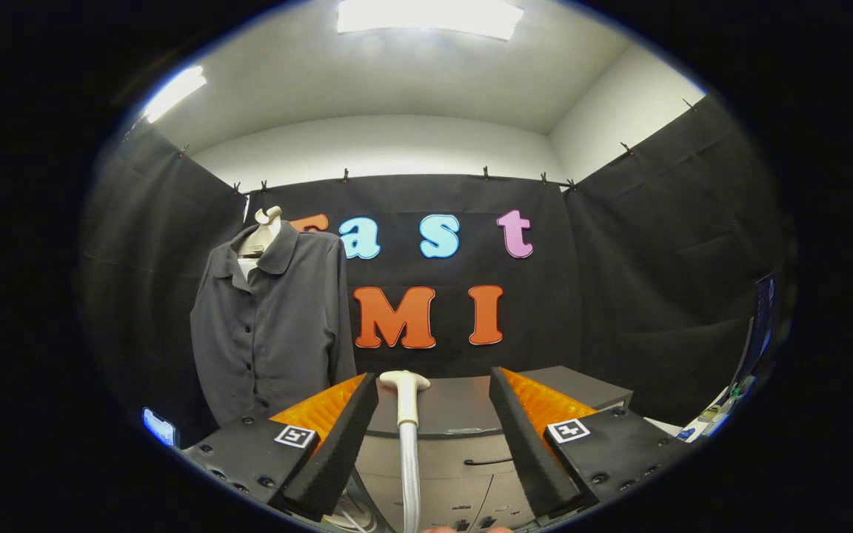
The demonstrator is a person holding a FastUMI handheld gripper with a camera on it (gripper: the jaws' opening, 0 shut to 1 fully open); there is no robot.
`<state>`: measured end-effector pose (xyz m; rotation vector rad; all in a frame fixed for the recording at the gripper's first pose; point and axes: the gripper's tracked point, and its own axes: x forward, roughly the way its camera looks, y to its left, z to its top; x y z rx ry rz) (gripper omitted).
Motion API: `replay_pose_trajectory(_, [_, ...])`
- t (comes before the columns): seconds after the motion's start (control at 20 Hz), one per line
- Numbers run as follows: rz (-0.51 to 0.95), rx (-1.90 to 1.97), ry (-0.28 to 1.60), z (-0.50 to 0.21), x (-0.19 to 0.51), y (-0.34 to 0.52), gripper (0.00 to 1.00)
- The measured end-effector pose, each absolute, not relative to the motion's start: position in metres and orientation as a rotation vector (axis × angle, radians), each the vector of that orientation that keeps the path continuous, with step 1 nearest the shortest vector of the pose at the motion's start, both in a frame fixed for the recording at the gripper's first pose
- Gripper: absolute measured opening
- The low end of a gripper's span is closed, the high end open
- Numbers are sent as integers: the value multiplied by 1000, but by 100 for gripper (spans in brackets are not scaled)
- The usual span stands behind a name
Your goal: Iron the clothes twice with a garment steamer, once on the left side and once on the right side.
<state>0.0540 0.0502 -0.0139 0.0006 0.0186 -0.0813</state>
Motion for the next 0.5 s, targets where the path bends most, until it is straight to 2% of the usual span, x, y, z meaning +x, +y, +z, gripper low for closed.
replay_pose_trajectory(0.5, [-7,13,7,3,103,65,98])
